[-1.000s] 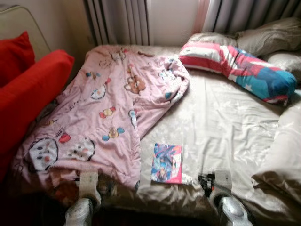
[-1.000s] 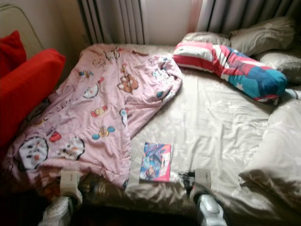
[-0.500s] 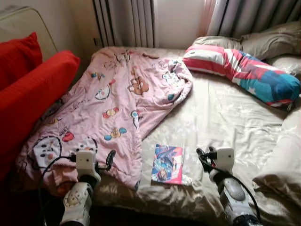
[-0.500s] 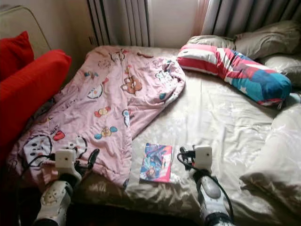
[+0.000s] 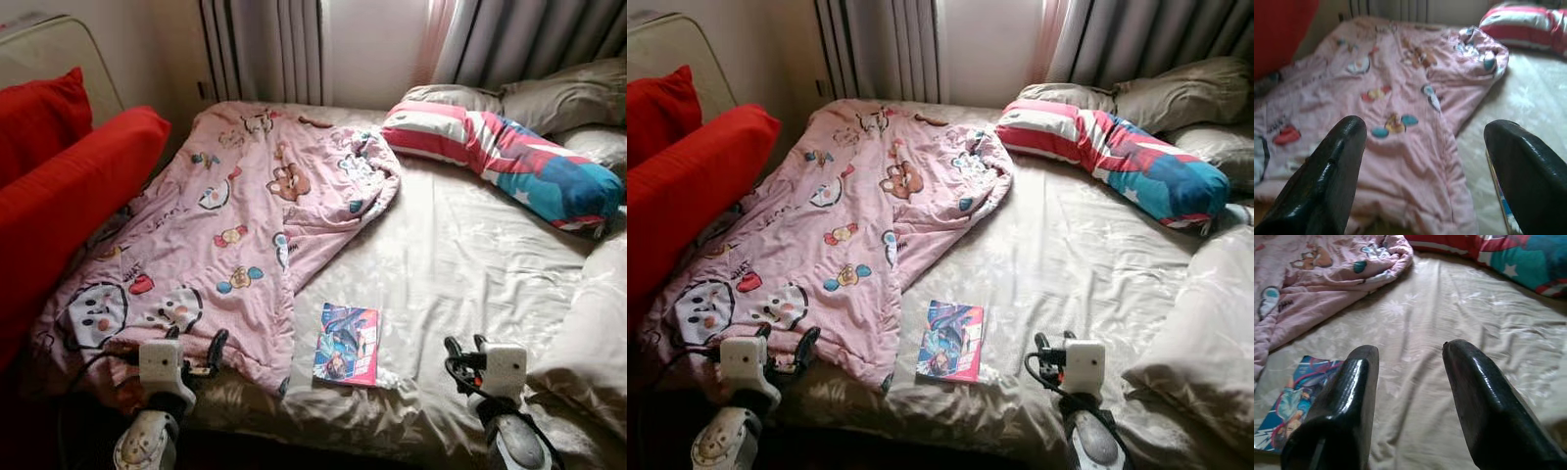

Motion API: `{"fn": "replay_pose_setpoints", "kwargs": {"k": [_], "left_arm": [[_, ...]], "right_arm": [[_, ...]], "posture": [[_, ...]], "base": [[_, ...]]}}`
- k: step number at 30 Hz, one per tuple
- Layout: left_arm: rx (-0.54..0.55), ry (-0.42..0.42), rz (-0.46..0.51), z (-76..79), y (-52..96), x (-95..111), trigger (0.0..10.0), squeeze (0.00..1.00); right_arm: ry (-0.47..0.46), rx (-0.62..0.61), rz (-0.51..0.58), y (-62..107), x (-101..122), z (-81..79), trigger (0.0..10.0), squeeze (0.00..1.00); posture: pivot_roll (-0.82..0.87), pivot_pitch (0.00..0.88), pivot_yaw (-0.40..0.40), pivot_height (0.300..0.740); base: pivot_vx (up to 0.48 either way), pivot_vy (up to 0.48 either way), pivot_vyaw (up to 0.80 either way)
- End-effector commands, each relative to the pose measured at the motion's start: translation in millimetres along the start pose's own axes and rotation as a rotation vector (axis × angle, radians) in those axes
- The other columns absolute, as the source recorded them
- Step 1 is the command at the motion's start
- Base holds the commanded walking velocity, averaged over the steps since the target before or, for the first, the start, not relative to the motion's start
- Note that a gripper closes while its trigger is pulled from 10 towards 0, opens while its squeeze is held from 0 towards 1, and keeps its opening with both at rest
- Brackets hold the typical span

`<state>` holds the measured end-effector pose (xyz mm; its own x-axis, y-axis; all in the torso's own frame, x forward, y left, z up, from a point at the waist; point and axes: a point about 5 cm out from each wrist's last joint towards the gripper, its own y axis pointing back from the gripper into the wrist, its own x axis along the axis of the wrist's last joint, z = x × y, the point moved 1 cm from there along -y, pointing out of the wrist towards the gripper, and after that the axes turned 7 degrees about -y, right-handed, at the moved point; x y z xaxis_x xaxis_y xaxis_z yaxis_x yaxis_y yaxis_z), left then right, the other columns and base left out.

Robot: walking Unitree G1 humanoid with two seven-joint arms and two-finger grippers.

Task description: Clean up the room

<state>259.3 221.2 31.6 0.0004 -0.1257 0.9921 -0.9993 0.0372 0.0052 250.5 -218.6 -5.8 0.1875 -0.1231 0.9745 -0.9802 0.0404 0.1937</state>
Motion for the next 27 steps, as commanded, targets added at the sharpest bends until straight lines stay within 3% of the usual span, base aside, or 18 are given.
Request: {"fn": "replay_pose_setpoints", "kwargs": {"k": [1,7,13,18,19,27], "left_arm": [[0.005,0.000,-0.002,-6.3,4.0,1,10.0,0.00],[-0.013,0.000,-0.032,-5.8,11.5,-3,10.0,0.00],[-0.020,0.010,-0.052,-1.6,13.8,-5,10.0,0.00],[0.000,0.001,-0.058,-9.9,19.7,-4,10.0,0.00],[0.015,-0.008,-0.061,-17.5,21.0,-3,10.0,0.00],[-0.008,-0.017,-0.043,-18.4,11.9,7,10.0,0.00]], "right_arm": [[-0.002,0.000,0.038,2.4,4,-0.1,10.0,0.00],[-0.003,-0.015,0.077,13.5,5,1.8,10.0,0.00],[-0.006,-0.019,0.088,12.2,11,5.2,10.0,0.00],[-0.011,0.002,0.074,8.3,13,1.6,10.0,0.00],[-0.017,0.025,0.066,5.2,12,-6.5,10.0,0.00],[-0.004,0.054,0.042,2.7,11,-13.2,10.0,0.00]], "posture": [[-0.01,0.000,0.017,0.740],[-0.01,0.000,0.026,0.740],[0.00,0.000,0.015,0.740],[0.04,0.000,0.000,0.740],[0.05,0.000,0.009,0.740],[0.03,0.000,0.005,0.740]], "base": [[0.000,0.000,0.00],[0.000,0.000,0.00],[0.000,0.000,0.00],[0.000,0.000,0.00],[0.000,0.000,0.00],[0.000,0.000,0.00]]}}
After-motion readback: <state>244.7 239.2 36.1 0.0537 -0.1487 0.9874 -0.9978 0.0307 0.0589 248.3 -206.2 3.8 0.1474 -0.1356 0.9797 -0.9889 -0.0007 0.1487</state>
